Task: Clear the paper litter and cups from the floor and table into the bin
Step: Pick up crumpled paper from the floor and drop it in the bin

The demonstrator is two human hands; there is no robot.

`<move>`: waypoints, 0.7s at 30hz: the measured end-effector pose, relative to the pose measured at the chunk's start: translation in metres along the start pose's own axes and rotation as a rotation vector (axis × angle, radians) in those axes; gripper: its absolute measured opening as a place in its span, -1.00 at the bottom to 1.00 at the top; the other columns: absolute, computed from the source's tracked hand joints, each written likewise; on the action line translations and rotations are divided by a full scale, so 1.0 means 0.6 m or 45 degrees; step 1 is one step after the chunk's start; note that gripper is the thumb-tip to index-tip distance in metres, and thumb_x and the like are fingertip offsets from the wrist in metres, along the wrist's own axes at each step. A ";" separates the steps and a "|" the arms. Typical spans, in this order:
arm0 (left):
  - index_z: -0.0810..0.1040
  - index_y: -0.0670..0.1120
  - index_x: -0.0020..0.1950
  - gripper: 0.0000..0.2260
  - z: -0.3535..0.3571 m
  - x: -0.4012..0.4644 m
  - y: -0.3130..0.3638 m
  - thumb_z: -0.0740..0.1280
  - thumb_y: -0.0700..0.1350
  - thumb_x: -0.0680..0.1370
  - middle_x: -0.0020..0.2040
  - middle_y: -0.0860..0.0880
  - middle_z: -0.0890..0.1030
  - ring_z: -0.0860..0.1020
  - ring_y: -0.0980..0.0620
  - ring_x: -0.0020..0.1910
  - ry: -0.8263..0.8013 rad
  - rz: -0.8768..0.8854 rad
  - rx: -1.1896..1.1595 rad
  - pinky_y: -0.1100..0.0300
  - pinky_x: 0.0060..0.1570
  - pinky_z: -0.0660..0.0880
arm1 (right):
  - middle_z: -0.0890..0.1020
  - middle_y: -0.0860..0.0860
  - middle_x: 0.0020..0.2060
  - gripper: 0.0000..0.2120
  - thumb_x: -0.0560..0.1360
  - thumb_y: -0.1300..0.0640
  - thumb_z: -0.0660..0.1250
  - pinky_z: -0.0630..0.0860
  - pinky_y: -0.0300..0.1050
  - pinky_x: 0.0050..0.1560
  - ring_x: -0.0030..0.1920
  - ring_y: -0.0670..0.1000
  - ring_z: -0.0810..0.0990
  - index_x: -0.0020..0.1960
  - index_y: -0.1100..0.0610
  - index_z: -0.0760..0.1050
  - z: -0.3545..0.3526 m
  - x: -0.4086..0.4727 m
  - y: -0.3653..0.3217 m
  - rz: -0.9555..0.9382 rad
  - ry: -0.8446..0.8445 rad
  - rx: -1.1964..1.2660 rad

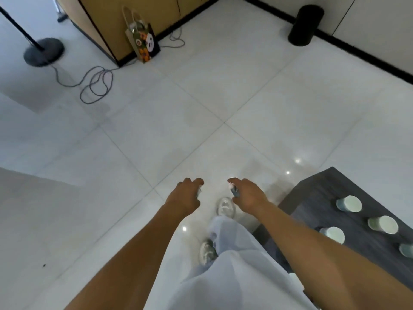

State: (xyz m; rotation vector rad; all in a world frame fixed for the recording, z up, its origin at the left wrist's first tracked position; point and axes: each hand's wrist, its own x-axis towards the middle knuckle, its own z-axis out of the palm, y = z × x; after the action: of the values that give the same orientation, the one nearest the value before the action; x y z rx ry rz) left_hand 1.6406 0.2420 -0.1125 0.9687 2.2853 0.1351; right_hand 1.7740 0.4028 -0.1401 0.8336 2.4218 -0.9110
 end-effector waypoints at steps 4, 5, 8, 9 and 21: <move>0.31 0.01 0.41 -0.53 -0.063 0.128 0.021 0.30 -0.17 0.51 0.21 -0.13 0.44 0.46 -0.13 0.15 -0.025 0.055 0.041 0.05 0.12 0.48 | 0.49 0.13 0.16 -0.52 0.54 0.19 0.25 0.47 0.03 0.18 0.18 0.17 0.48 0.43 -0.03 0.29 -0.072 0.099 0.022 0.078 0.008 0.024; 0.31 0.01 0.41 -0.52 -0.083 0.169 0.030 0.31 -0.17 0.51 0.21 -0.13 0.43 0.45 -0.13 0.16 -0.024 0.065 0.052 0.05 0.13 0.48 | 0.49 0.13 0.17 -0.52 0.54 0.19 0.25 0.47 0.04 0.19 0.18 0.17 0.48 0.44 -0.03 0.29 -0.098 0.132 0.027 0.093 0.025 0.044; 0.32 0.02 0.40 -0.52 -0.140 0.277 0.062 0.31 -0.18 0.50 0.22 -0.14 0.43 0.45 -0.14 0.17 -0.044 0.095 0.090 0.05 0.14 0.47 | 0.49 0.13 0.18 -0.49 0.53 0.20 0.28 0.47 0.04 0.21 0.19 0.15 0.49 0.45 -0.03 0.29 -0.175 0.217 0.037 0.112 0.080 0.102; 0.32 0.02 0.40 -0.52 -0.160 0.311 0.074 0.31 -0.19 0.49 0.22 -0.14 0.43 0.45 -0.15 0.17 -0.047 0.109 0.106 0.05 0.14 0.48 | 0.49 0.12 0.19 -0.48 0.53 0.19 0.29 0.47 0.03 0.21 0.20 0.15 0.49 0.45 -0.03 0.29 -0.203 0.242 0.040 0.112 0.089 0.111; 0.34 0.01 0.37 -0.53 -0.374 0.711 0.239 0.33 -0.19 0.49 0.18 -0.14 0.45 0.50 -0.12 0.09 -0.121 0.271 0.147 0.06 0.09 0.52 | 0.51 0.13 0.13 -0.49 0.51 0.17 0.31 0.49 0.01 0.16 0.16 0.16 0.50 0.43 -0.03 0.32 -0.526 0.515 0.136 0.266 0.248 0.198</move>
State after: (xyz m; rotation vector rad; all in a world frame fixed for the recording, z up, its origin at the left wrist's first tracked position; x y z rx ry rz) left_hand 1.3720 0.6670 -0.1119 1.2511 2.1183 0.0463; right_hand 1.5482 0.7908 -0.1301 1.2596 2.3871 -0.9857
